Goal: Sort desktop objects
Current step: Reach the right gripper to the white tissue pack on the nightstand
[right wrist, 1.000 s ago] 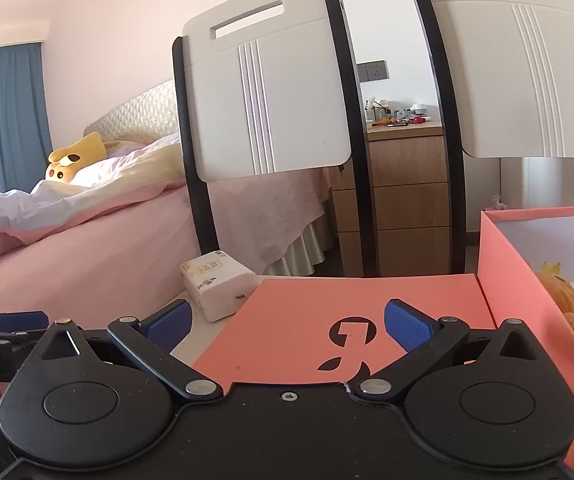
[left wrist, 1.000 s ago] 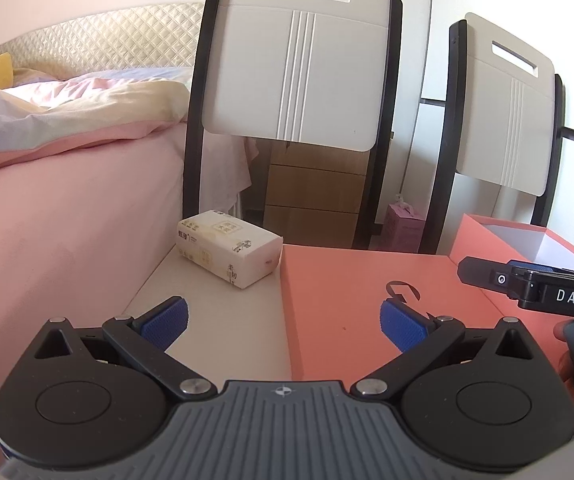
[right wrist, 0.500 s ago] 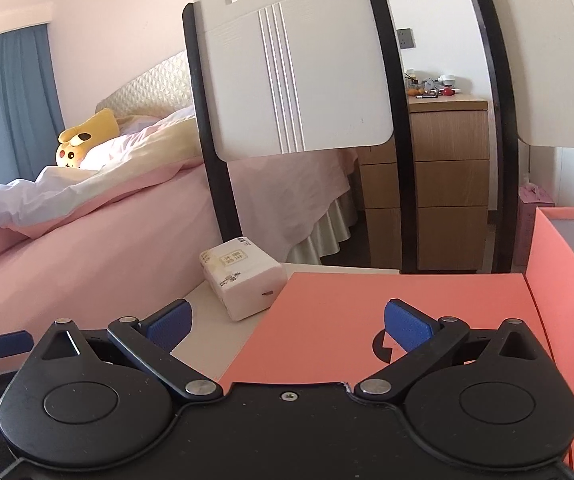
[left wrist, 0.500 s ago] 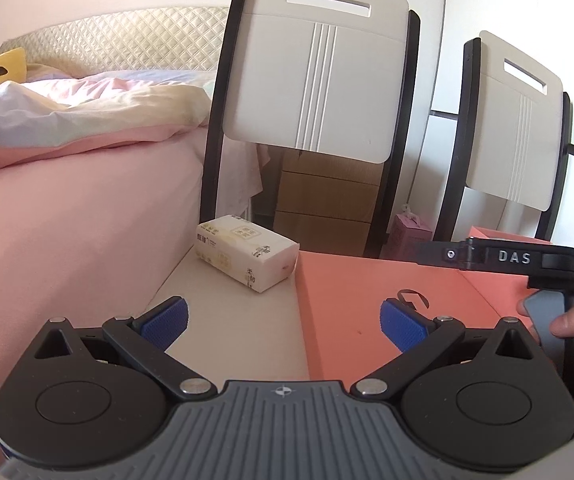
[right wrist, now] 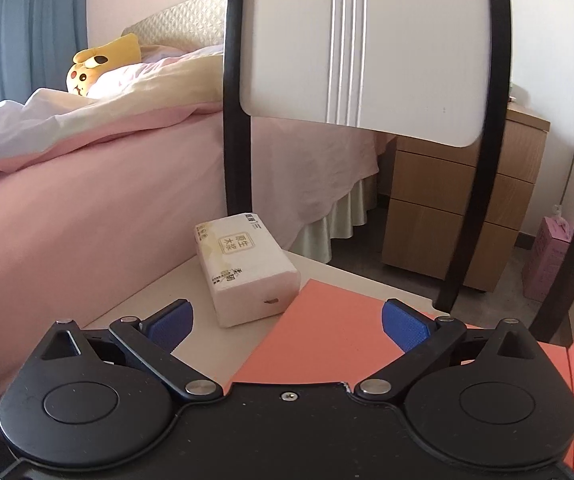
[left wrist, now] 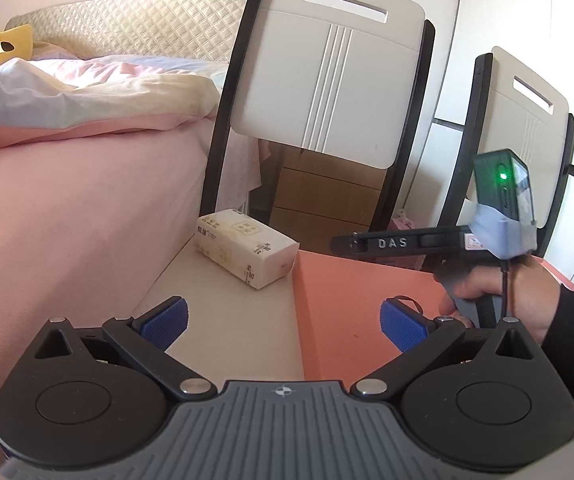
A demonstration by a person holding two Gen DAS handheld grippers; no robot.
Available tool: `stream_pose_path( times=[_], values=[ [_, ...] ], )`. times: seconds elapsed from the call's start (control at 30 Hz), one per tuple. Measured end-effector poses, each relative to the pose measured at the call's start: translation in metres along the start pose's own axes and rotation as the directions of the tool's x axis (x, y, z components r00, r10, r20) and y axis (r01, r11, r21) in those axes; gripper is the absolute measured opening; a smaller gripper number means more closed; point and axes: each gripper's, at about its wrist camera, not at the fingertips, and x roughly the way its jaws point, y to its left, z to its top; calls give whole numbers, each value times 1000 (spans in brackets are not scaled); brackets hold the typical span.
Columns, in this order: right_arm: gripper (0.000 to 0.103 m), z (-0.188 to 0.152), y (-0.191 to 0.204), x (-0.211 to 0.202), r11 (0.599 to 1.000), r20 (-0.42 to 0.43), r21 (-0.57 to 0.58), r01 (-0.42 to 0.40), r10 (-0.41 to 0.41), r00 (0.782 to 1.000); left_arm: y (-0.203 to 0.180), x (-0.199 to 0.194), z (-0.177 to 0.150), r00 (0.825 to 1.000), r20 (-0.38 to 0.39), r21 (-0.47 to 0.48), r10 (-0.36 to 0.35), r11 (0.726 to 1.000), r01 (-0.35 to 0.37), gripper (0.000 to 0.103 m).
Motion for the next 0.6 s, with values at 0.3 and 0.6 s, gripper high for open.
stream_pose_path(
  times=[0.3, 0.6],
  values=[
    [100, 35, 12, 44, 994, -101, -97, -41, 31, 994, -4, -1, -3, 1000, 20, 17, 18, 1000, -18, 103],
    [100, 64, 25, 96, 987, -202, -146, -71, 41, 979, -3, 0, -3, 1000, 5, 7, -2, 1000, 2, 103]
  ],
)
